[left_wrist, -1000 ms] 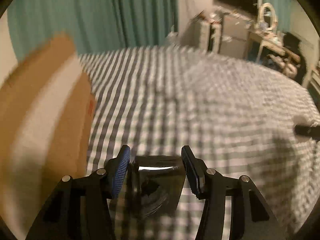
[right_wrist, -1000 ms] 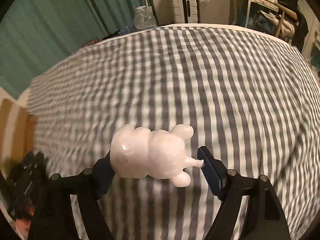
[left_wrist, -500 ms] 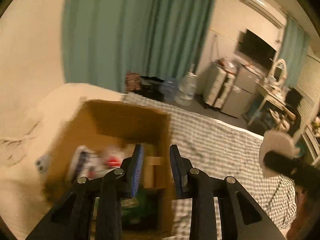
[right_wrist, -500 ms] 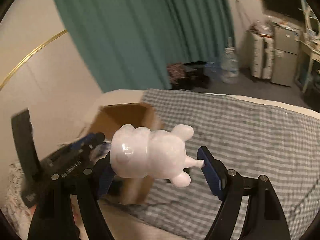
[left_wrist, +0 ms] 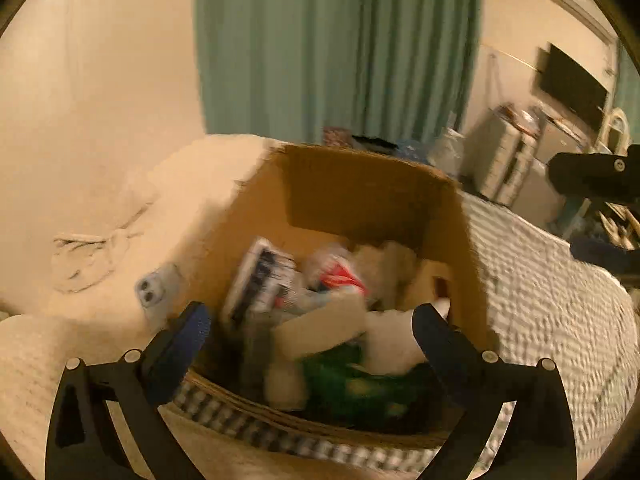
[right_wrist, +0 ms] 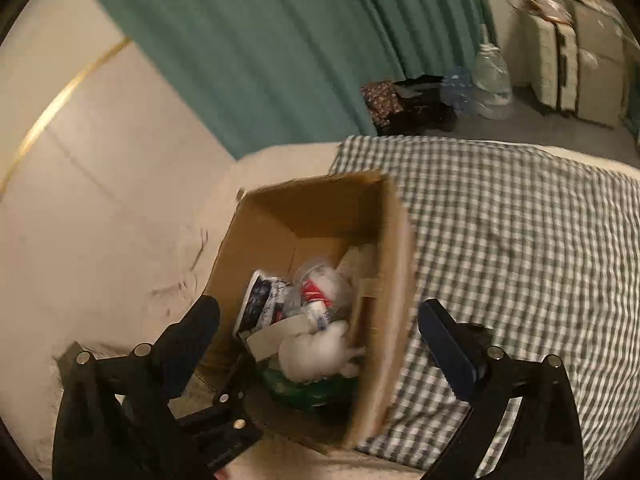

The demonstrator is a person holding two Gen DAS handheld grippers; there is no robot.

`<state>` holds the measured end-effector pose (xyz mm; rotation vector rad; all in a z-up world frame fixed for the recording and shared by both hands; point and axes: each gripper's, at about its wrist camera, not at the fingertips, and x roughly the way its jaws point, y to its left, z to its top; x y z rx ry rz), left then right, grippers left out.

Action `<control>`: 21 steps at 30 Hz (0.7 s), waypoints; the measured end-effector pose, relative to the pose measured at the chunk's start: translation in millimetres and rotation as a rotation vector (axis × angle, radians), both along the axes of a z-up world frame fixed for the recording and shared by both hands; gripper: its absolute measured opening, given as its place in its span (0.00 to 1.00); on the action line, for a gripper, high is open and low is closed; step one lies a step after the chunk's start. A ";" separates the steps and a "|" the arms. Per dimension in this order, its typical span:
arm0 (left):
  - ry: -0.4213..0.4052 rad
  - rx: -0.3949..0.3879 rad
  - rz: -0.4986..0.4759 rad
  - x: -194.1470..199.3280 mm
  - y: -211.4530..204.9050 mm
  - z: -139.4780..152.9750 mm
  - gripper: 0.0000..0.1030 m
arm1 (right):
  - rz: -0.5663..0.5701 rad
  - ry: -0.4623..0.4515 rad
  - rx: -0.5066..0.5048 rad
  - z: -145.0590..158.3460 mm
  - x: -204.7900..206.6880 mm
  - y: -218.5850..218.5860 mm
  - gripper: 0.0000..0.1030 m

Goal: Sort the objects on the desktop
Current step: 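Carry the plush toy into the cardboard box and release it with the right gripper, then carry the black cup into the cardboard box and release it with the left gripper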

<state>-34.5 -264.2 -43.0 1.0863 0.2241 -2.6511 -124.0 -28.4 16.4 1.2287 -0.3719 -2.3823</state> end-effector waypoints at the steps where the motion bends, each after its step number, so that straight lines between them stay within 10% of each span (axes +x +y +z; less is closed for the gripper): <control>1: 0.006 0.013 -0.026 0.7 13.3 2.5 1.00 | -0.041 0.026 0.030 -0.6 -2.4 21.3 0.97; 6: 0.039 0.046 -0.214 0.2 96.3 14.9 1.00 | -0.234 0.073 0.207 -15.5 16.8 125.7 0.97; 10: -0.056 0.146 -0.337 -25.5 162.3 -11.4 1.00 | -0.364 0.024 0.143 -50.7 37.9 200.3 0.97; 21: -0.280 -0.040 -0.238 -106.2 199.7 -127.3 1.00 | -0.444 -0.069 -0.034 -111.1 19.1 265.7 0.97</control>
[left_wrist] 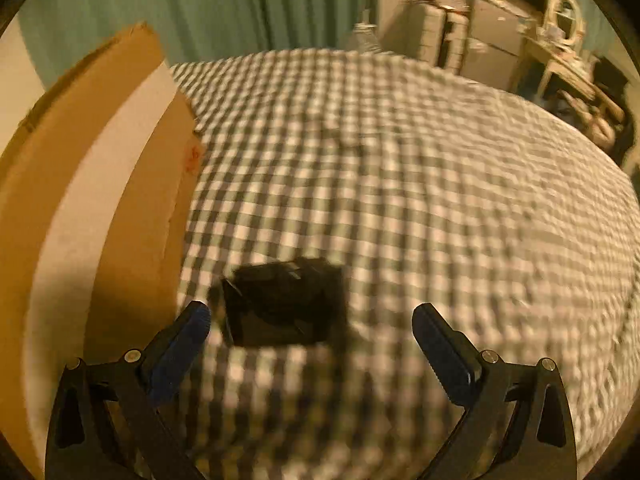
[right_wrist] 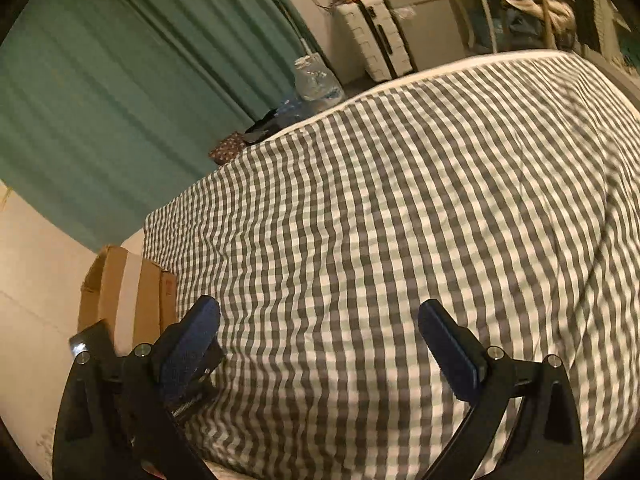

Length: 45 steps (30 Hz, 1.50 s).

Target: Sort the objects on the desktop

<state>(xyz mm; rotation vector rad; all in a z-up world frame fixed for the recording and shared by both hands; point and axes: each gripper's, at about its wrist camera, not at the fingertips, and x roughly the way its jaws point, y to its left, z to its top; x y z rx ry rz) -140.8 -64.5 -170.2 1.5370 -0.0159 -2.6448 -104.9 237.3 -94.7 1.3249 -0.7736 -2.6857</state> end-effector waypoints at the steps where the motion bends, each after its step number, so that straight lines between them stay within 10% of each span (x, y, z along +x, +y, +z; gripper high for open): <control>1: -0.005 0.022 0.007 -5.0 -4.4 -1.4 1.00 | 0.008 0.003 0.004 0.2 -3.3 -0.8 0.97; 5: -0.040 0.043 0.009 -26.1 -6.7 -23.8 1.00 | 0.041 -0.013 0.015 -9.5 -9.3 -4.2 0.97; 8: -0.042 0.091 0.019 -24.3 -14.2 -30.3 0.70 | 0.055 -0.025 0.040 -13.5 -9.6 -8.7 0.97; 15: 0.072 0.169 -0.051 15.0 -16.1 24.1 0.70 | 0.069 -0.027 0.079 -4.3 9.8 -20.4 0.97; 23: 0.374 0.155 -0.054 84.3 -88.8 173.7 0.70 | 0.301 0.108 0.100 75.1 15.5 -132.8 0.97; 28: 0.286 0.037 0.045 86.0 -182.5 169.3 0.74 | 0.424 0.121 0.145 89.9 10.3 -228.4 0.97; 30: 0.228 -0.028 0.123 90.3 -207.8 151.5 0.92 | 0.434 0.070 0.158 79.2 11.2 -252.2 0.97; 36: 0.282 0.028 0.209 142.0 -214.5 145.1 1.00 | 0.339 0.124 0.281 73.4 56.8 -240.8 1.00; 45: 0.380 0.034 0.049 147.9 -124.6 174.6 1.00 | 0.084 0.055 0.217 63.7 90.3 -163.6 0.99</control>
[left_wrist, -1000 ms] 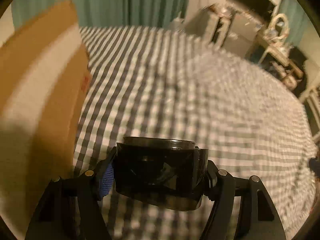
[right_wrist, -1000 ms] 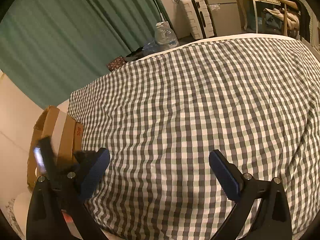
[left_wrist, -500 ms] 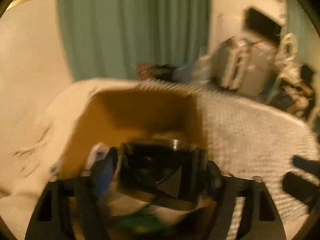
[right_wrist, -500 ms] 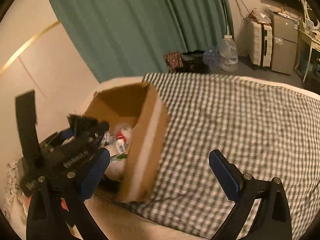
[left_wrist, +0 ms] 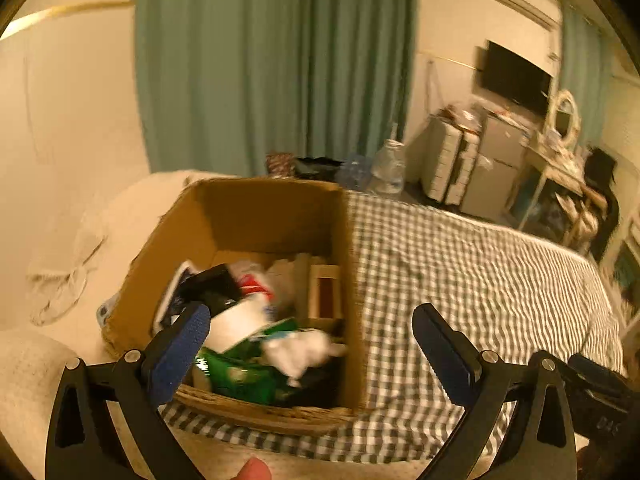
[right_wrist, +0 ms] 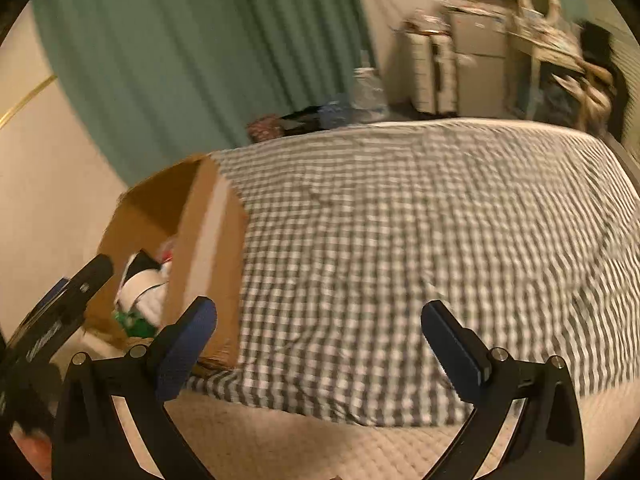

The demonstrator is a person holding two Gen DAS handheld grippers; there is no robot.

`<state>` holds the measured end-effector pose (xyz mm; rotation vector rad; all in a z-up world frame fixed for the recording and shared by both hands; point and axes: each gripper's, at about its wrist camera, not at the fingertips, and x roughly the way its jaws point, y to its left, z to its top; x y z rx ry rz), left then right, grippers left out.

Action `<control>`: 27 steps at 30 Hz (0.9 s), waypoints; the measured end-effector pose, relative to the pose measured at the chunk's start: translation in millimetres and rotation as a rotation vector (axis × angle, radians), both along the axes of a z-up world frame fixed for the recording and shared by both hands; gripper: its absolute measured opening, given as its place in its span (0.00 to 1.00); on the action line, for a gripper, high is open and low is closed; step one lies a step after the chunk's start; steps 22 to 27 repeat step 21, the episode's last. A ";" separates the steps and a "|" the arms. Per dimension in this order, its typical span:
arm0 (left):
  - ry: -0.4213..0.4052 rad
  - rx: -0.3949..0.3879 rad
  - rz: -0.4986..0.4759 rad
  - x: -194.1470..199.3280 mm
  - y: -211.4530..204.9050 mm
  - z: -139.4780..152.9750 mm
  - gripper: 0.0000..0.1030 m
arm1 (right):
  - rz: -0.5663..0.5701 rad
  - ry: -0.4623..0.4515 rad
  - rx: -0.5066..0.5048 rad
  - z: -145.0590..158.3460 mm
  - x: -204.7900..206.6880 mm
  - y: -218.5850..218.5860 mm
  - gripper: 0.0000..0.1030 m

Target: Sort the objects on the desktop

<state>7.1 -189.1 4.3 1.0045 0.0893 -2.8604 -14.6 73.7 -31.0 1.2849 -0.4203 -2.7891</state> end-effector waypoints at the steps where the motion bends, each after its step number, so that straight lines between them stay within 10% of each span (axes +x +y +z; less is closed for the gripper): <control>1: -0.007 -0.037 -0.024 -1.0 10.2 1.7 1.00 | -0.008 0.004 -0.005 -0.2 3.9 7.8 1.00; 4: 0.016 -0.124 -0.038 6.3 26.9 8.2 1.00 | -0.042 0.013 -0.029 1.1 5.9 22.0 1.00; 27: 0.046 -0.100 0.056 9.7 13.0 -6.3 1.00 | -0.023 -0.004 0.008 -11.8 -1.3 16.3 1.00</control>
